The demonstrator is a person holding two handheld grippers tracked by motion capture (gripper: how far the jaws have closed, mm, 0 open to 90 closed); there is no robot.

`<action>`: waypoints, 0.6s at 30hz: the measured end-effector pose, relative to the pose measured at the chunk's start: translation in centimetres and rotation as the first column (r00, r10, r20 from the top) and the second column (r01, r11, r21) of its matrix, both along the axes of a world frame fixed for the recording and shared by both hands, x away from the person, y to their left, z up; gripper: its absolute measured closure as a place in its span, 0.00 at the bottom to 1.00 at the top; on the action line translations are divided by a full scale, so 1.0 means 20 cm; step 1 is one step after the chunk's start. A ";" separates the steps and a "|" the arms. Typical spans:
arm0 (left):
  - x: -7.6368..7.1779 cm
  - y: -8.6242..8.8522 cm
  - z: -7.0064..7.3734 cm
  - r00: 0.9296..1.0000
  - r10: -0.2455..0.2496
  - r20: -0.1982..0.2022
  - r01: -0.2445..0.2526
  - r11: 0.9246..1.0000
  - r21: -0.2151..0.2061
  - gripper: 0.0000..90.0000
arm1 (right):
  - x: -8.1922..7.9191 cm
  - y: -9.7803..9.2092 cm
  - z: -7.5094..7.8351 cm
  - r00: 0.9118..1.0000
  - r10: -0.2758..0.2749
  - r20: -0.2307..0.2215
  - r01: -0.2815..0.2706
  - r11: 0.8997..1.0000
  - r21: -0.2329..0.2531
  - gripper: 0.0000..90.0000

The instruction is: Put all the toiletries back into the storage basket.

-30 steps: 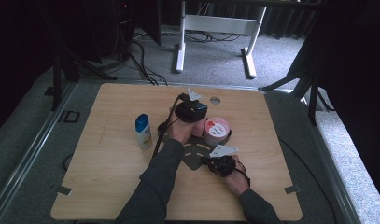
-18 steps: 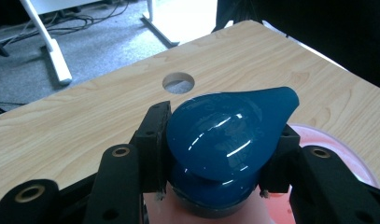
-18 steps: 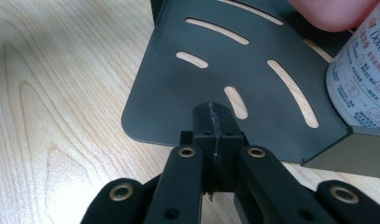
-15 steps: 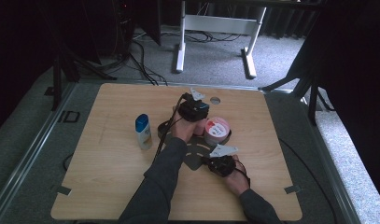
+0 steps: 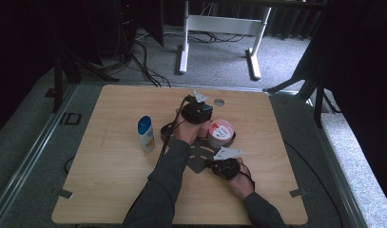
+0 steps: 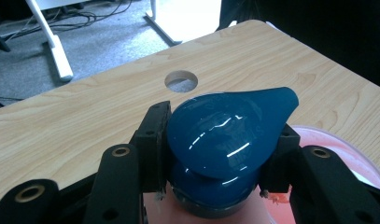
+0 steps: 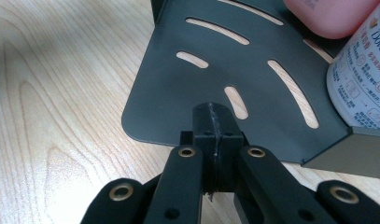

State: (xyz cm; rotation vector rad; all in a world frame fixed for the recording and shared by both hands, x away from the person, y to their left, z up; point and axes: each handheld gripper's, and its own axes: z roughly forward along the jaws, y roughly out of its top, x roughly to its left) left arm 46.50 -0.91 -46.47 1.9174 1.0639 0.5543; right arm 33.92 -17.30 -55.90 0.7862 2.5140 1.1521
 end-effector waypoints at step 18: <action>-0.01 0.01 -0.02 1.000 -0.018 -0.014 0.018 1.000 0.012 0.58 | 0.00 0.00 0.00 1.000 0.001 0.001 -0.001 1.000 0.000 1.00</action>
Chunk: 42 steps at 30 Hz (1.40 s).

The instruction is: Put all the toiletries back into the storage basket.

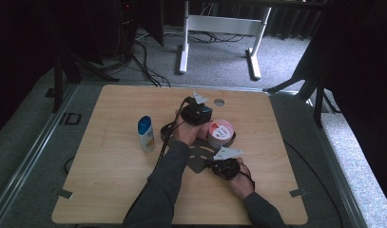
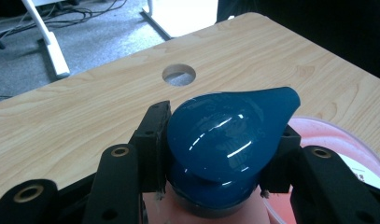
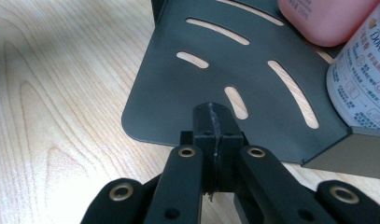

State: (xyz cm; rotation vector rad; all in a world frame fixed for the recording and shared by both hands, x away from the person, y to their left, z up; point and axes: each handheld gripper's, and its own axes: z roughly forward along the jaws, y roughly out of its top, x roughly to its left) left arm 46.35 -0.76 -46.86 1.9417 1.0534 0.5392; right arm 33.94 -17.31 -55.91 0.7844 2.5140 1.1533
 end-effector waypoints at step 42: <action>-0.26 0.20 0.11 0.997 -0.069 0.026 0.067 0.996 0.057 0.42 | 0.01 -0.01 0.00 1.000 0.002 -0.014 -0.002 1.000 0.011 1.00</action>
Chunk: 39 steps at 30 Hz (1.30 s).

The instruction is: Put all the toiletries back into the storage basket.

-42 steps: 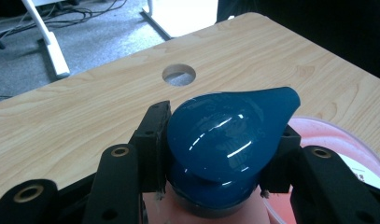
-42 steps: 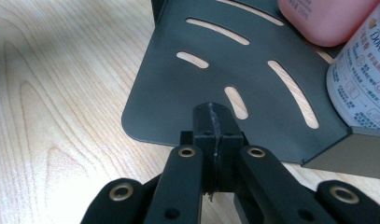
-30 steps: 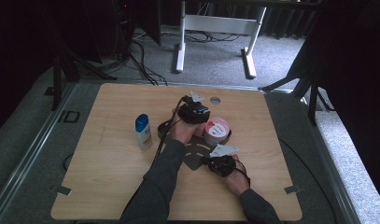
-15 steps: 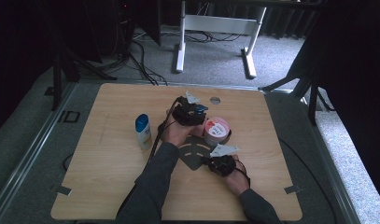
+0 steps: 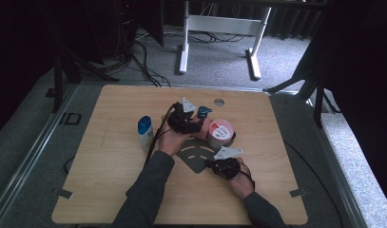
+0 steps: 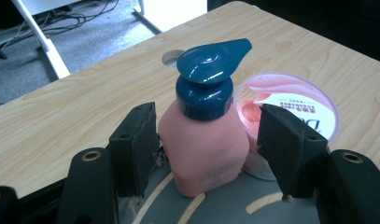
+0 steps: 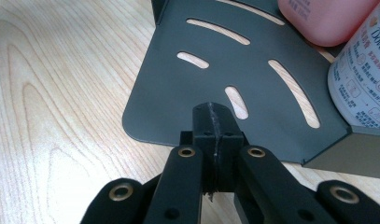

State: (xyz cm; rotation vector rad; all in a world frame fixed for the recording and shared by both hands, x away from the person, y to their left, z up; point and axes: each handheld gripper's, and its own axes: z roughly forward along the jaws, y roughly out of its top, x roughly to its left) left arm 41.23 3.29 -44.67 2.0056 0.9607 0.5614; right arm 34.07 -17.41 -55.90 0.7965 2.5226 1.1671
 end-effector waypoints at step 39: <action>-0.33 0.27 0.02 0.998 -0.068 0.004 0.068 0.997 0.034 0.50 | 0.00 0.00 0.00 1.000 -0.002 -0.005 0.002 1.000 0.005 1.00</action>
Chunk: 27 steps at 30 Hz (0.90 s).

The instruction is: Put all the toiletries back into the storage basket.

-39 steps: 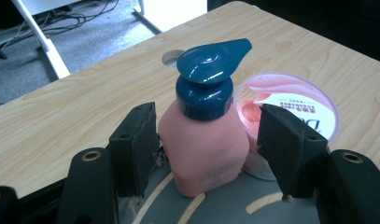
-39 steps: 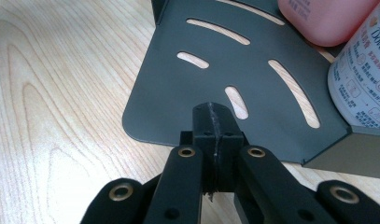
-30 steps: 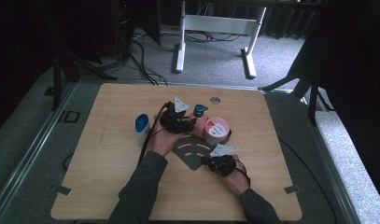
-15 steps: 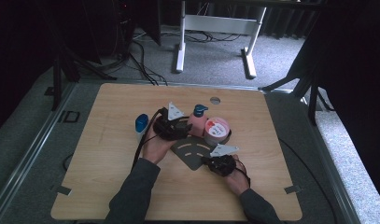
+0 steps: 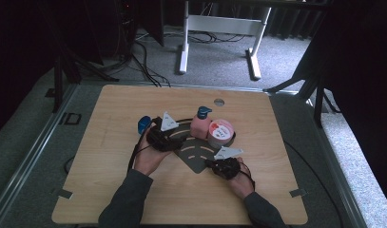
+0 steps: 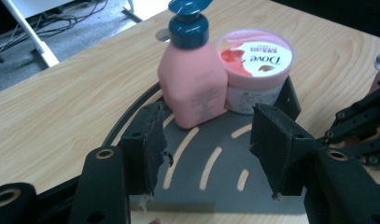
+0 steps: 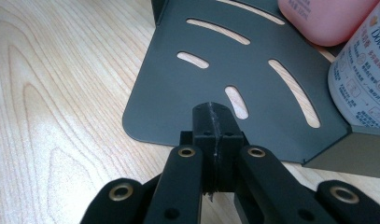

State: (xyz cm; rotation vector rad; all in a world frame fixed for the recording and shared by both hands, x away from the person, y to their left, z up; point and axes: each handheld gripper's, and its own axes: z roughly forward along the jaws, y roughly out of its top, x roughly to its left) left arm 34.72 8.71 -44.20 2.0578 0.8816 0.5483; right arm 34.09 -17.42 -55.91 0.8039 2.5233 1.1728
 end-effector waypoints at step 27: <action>-0.13 0.24 -0.03 0.998 0.056 -0.037 -0.054 0.998 0.045 0.54 | 0.00 0.00 0.00 1.000 0.005 0.000 -0.005 1.000 0.000 1.00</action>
